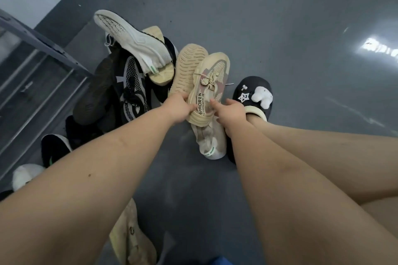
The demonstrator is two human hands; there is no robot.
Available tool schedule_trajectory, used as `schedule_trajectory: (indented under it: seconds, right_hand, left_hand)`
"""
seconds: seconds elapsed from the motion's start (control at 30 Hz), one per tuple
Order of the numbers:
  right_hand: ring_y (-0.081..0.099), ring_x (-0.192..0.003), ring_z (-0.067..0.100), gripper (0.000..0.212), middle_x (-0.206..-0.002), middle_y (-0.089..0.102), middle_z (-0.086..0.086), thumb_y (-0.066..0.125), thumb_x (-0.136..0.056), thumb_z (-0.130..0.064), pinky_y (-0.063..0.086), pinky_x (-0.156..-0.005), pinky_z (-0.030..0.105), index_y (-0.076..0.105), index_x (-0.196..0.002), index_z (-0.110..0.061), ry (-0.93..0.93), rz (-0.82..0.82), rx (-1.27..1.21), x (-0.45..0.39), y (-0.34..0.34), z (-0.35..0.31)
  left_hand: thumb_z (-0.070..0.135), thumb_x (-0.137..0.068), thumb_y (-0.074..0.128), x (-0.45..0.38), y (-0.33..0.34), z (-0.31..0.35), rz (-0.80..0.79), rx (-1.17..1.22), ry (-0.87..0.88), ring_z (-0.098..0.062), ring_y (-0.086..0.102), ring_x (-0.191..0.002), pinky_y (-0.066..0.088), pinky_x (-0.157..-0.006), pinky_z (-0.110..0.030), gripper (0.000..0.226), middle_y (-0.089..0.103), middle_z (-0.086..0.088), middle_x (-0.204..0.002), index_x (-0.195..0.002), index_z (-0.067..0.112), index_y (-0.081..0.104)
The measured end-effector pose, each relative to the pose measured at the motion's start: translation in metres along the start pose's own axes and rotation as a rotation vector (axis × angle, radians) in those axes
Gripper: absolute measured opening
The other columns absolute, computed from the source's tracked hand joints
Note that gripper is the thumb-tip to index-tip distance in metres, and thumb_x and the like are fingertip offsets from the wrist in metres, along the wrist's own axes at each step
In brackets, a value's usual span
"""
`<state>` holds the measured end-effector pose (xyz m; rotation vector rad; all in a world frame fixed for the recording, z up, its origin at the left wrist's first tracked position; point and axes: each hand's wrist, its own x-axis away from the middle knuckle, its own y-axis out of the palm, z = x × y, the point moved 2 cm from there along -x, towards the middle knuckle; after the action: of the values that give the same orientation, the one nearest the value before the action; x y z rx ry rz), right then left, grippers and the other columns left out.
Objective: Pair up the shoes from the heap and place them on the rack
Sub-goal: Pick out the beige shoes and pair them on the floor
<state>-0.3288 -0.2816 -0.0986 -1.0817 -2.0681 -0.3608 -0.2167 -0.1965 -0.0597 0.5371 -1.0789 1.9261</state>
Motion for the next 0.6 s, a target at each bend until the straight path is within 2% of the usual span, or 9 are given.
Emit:
schedule_trajectory:
  seconds: [0.07,0.13,0.2,0.27,0.33,0.37,0.47,0.53,0.6]
  right_hand:
    - [0.06,-0.109,0.027,0.068,-0.123,0.062,0.016,0.075,-0.08,-0.028,0.047,-0.101,0.046,0.047,-0.134,0.002,0.028,-0.015,-0.078,0.004,0.0,0.0]
    - [0.061,-0.093,0.025,0.052,-0.105,0.068,0.014,0.076,-0.079,-0.023,0.051,-0.095,0.047,0.059,-0.122,0.0,0.032,-0.047,-0.118,0.012,0.005,-0.003]
    - [0.062,-0.088,0.026,0.043,-0.104,0.068,0.017,0.077,-0.078,-0.019,0.055,-0.088,0.045,0.063,-0.114,0.0,0.029,-0.089,-0.138,0.023,0.012,-0.012]
    - [0.062,-0.083,0.024,0.032,-0.1,0.069,0.016,0.077,-0.078,-0.019,0.058,-0.074,0.038,0.066,-0.103,-0.003,0.004,-0.16,-0.123,0.034,0.019,-0.023]
    - [0.06,-0.071,0.016,0.02,-0.084,0.066,0.006,0.075,-0.081,-0.019,0.054,-0.057,0.027,0.063,-0.093,-0.009,-0.014,-0.246,-0.073,0.048,0.03,-0.033]
    - [0.06,-0.068,0.014,0.017,-0.079,0.065,0.003,0.074,-0.082,-0.019,0.053,-0.053,0.024,0.062,-0.092,-0.011,-0.018,-0.292,-0.048,0.056,0.037,-0.037]
    - [0.064,-0.077,0.017,0.016,-0.084,0.066,0.003,0.072,-0.083,-0.018,0.056,-0.061,0.028,0.057,-0.084,-0.014,-0.026,-0.405,0.035,0.081,0.064,-0.038]
    - [0.064,-0.074,0.016,0.017,-0.08,0.066,0.004,0.069,-0.086,-0.015,0.056,-0.058,0.027,0.054,-0.077,-0.013,-0.028,-0.476,0.1,0.102,0.085,-0.033]
    - [0.064,-0.072,0.016,0.012,-0.083,0.066,0.006,0.068,-0.087,-0.014,0.056,-0.06,0.029,0.057,-0.083,-0.01,-0.027,-0.536,0.189,0.123,0.106,-0.022]
  left_hand:
    - [0.005,-0.092,0.055,0.011,-0.002,-0.001,-0.023,0.174,-0.035,-0.028,0.062,-0.1,0.052,-0.087,-0.04,0.033,0.063,-0.009,-0.114,-0.124,0.007,0.056]
    - [0.003,-0.093,0.052,0.023,-0.007,-0.006,-0.025,0.248,-0.054,-0.026,0.061,-0.101,0.052,-0.085,-0.038,0.034,0.062,-0.009,-0.113,-0.127,0.007,0.053]
    - [0.004,-0.093,0.053,0.037,-0.016,-0.016,-0.006,0.298,-0.056,-0.027,0.062,-0.105,0.052,-0.089,-0.04,0.037,0.062,-0.009,-0.119,-0.129,0.006,0.051]
    - [0.004,-0.092,0.054,0.053,-0.025,-0.03,0.028,0.396,-0.049,-0.027,0.062,-0.106,0.052,-0.092,-0.042,0.04,0.062,-0.009,-0.121,-0.132,0.006,0.049]
    - [0.001,-0.092,0.053,0.07,-0.035,-0.045,0.073,0.532,-0.038,-0.024,0.061,-0.102,0.052,-0.091,-0.041,0.039,0.062,-0.007,-0.116,-0.131,0.006,0.049]
    - [0.0,-0.092,0.052,0.08,-0.039,-0.053,0.095,0.603,-0.032,-0.023,0.061,-0.1,0.052,-0.089,-0.04,0.039,0.061,-0.007,-0.115,-0.13,0.006,0.049]
    - [-0.001,-0.092,0.052,0.111,-0.055,-0.081,0.154,0.742,-0.026,-0.02,0.062,-0.093,0.052,-0.084,-0.037,0.037,0.062,-0.006,-0.111,-0.128,0.003,0.05]
    - [-0.002,-0.092,0.051,0.132,-0.064,-0.104,0.179,0.783,-0.026,-0.015,0.062,-0.085,0.052,-0.083,-0.037,0.036,0.064,-0.003,-0.1,-0.129,0.002,0.051]
    - [-0.003,-0.092,0.051,0.154,-0.072,-0.131,0.213,0.831,-0.041,-0.014,0.062,-0.082,0.053,-0.082,-0.036,0.037,0.064,-0.001,-0.096,-0.128,0.003,0.051]
